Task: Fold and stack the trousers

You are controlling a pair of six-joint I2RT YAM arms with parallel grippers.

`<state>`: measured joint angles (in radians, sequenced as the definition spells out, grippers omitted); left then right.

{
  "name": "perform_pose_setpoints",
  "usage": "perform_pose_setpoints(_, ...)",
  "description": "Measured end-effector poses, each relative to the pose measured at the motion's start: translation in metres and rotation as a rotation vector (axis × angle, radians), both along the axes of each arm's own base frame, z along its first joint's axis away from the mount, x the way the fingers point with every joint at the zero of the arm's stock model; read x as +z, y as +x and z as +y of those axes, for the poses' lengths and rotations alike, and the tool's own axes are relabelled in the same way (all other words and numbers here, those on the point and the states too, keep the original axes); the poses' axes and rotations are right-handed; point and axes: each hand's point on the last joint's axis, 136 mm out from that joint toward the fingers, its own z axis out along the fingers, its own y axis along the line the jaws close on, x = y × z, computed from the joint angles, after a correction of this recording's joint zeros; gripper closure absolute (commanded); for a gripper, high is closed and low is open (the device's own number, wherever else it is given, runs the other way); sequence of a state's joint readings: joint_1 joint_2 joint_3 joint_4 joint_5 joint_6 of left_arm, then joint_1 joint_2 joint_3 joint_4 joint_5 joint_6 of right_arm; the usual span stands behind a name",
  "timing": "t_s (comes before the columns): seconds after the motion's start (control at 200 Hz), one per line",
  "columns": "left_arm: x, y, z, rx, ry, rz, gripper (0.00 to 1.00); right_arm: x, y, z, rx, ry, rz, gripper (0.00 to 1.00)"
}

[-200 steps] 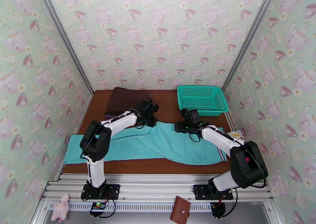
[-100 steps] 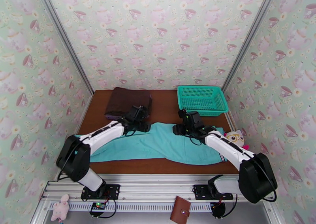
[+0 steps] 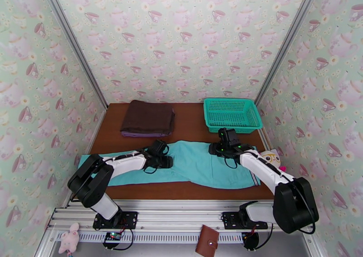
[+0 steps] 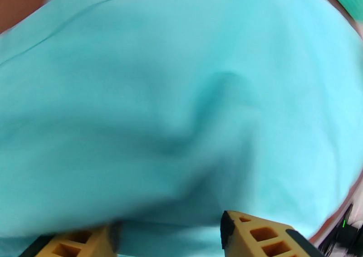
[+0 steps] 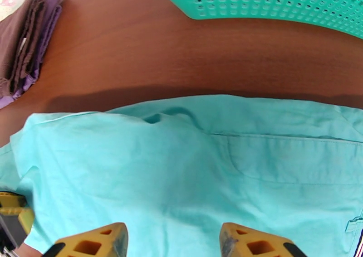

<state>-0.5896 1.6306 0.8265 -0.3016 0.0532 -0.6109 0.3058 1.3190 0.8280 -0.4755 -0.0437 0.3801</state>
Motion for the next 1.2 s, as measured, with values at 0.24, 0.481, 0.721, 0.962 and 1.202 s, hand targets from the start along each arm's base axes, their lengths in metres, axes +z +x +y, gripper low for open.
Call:
perform_pose_setpoints(0.24,-0.003,0.02,0.084,0.401,-0.067,0.012,0.38,0.022,-0.007,-0.016,-0.055,-0.028,-0.05,0.42)
perform_pose_setpoints(0.481,-0.001,0.025,0.11,0.599,-0.14,0.001,0.37,0.018,-0.012,-0.037,-0.12,-0.029,-0.019,0.42)
perform_pose_setpoints(0.721,0.008,0.01,0.14,0.675,-0.027,-0.057,0.33,-0.037,-0.044,-0.052,-0.194,-0.061,0.15,0.44)
perform_pose_setpoints(0.962,0.07,0.03,0.061,0.208,0.061,-0.289,0.22,-0.059,-0.072,-0.068,-0.315,-0.085,0.229,0.48)
perform_pose_setpoints(1.202,0.085,0.034,0.022,0.007,-0.003,-0.386,0.22,-0.046,-0.097,-0.078,-0.421,-0.085,0.25,0.47)
